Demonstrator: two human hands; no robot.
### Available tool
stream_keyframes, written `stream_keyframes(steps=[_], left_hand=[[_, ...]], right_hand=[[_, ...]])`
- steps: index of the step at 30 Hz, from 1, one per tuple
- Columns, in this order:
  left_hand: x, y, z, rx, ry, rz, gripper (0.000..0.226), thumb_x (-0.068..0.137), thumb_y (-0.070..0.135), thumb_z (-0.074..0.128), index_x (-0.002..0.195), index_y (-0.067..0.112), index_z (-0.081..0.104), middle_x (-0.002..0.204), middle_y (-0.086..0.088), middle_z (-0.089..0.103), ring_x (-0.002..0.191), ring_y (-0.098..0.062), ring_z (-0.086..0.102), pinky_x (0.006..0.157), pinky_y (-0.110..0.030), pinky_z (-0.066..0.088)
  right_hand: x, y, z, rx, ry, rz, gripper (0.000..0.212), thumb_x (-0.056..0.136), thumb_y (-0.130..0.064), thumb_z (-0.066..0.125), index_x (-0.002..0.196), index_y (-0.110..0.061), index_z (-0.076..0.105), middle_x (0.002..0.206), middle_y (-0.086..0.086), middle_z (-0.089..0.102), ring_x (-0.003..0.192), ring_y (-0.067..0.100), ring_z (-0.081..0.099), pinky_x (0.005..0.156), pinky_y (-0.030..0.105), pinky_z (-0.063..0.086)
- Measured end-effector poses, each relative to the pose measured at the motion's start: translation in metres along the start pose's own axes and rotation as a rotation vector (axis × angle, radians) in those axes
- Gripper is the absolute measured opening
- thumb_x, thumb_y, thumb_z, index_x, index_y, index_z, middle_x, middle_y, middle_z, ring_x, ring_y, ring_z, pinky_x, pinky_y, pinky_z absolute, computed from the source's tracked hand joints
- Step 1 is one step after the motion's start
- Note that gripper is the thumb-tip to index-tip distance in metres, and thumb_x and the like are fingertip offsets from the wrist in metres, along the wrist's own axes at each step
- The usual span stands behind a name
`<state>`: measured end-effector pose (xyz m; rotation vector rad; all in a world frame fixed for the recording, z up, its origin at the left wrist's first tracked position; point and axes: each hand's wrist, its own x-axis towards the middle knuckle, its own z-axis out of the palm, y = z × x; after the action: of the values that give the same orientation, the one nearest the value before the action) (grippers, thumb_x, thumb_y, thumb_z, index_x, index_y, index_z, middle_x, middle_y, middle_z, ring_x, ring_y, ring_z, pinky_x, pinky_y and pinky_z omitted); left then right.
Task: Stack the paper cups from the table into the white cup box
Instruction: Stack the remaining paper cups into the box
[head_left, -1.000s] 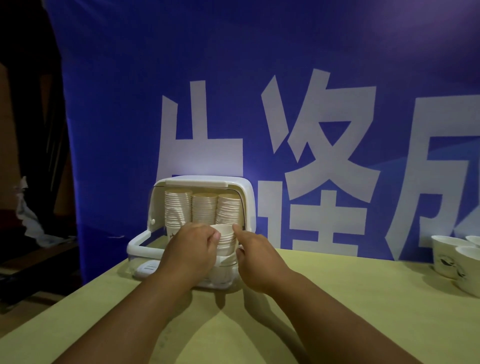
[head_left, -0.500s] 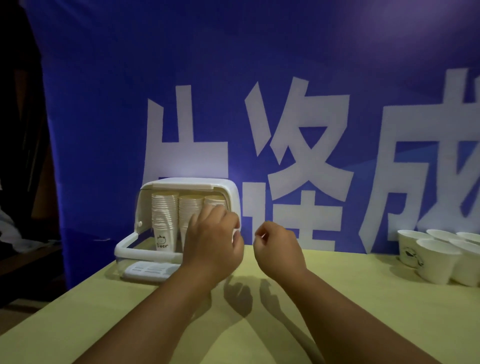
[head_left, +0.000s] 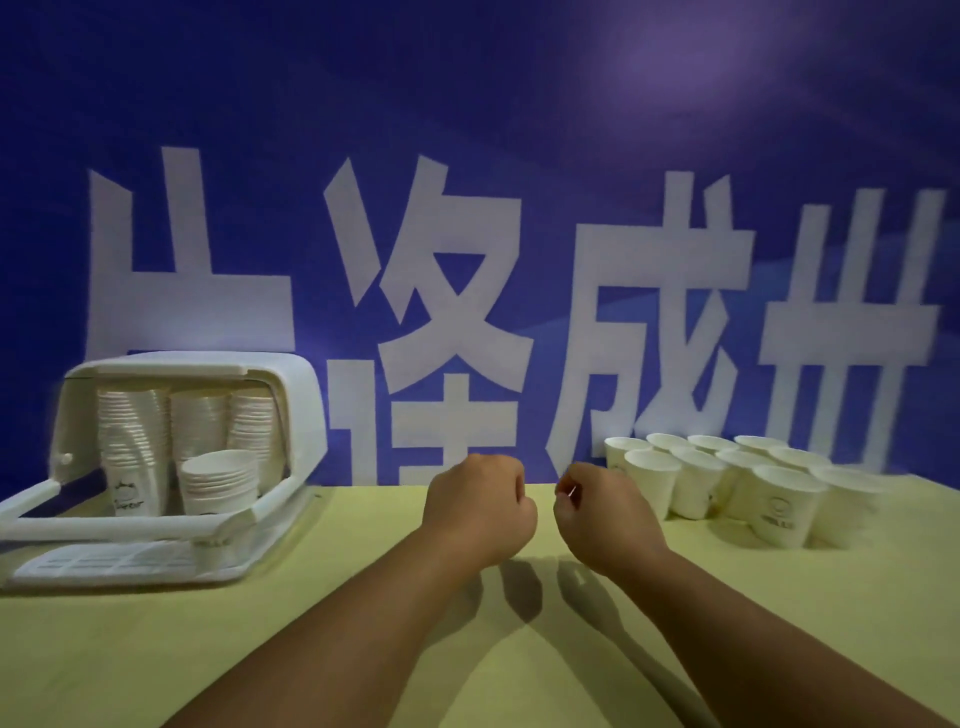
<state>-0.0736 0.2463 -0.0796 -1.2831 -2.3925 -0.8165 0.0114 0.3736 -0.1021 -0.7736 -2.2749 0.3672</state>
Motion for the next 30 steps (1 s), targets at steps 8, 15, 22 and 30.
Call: stream_keyframes(steps=[8,15,22,30], left_hand=[[0.019,0.068,0.062,-0.080,-0.080,0.038,0.009,0.095,0.031,0.062,0.086,0.028,0.061,0.080,0.007,0.061,0.074,-0.013,0.060,0.075,-0.035,0.060],[0.035,0.123,0.121,-0.224,-0.206,-0.061,0.007,0.088,0.029,0.062,0.082,0.026,0.062,0.085,0.004,0.063,0.078,-0.016,0.062,0.069,-0.032,0.055],[0.043,0.192,0.169,-0.514,-0.346,-0.028,0.047,0.093,0.014,0.059,0.133,0.037,0.049,0.111,0.001,0.065,0.091,-0.016,0.062,0.072,-0.032,0.055],[0.051,0.214,0.201,-0.225,-0.282,0.202,0.081,0.100,0.037,0.058,0.150,0.061,-0.001,0.147,0.001,0.054,0.122,-0.025,0.060,0.090,-0.044,0.054]], right_hand=[[0.002,0.097,-0.049,-0.093,0.048,0.112,0.005,0.093,-0.029,0.064,0.094,-0.033,0.063,0.087,-0.016,0.063,0.078,0.006,0.061,0.059,0.017,0.049],[0.009,0.167,-0.096,-0.136,0.205,0.191,0.006,0.092,-0.027,0.066,0.097,-0.029,0.070,0.081,-0.016,0.064,0.068,0.004,0.059,0.066,0.022,0.054],[0.002,0.223,-0.108,-0.032,0.309,0.385,0.048,0.087,-0.017,0.072,0.129,-0.027,0.051,0.117,-0.001,0.054,0.095,0.017,0.057,0.062,0.021,0.053],[0.008,0.247,-0.099,-0.034,0.270,0.473,0.063,0.088,-0.017,0.068,0.137,-0.036,0.036,0.103,-0.001,0.054,0.086,0.017,0.058,0.063,0.029,0.053]])
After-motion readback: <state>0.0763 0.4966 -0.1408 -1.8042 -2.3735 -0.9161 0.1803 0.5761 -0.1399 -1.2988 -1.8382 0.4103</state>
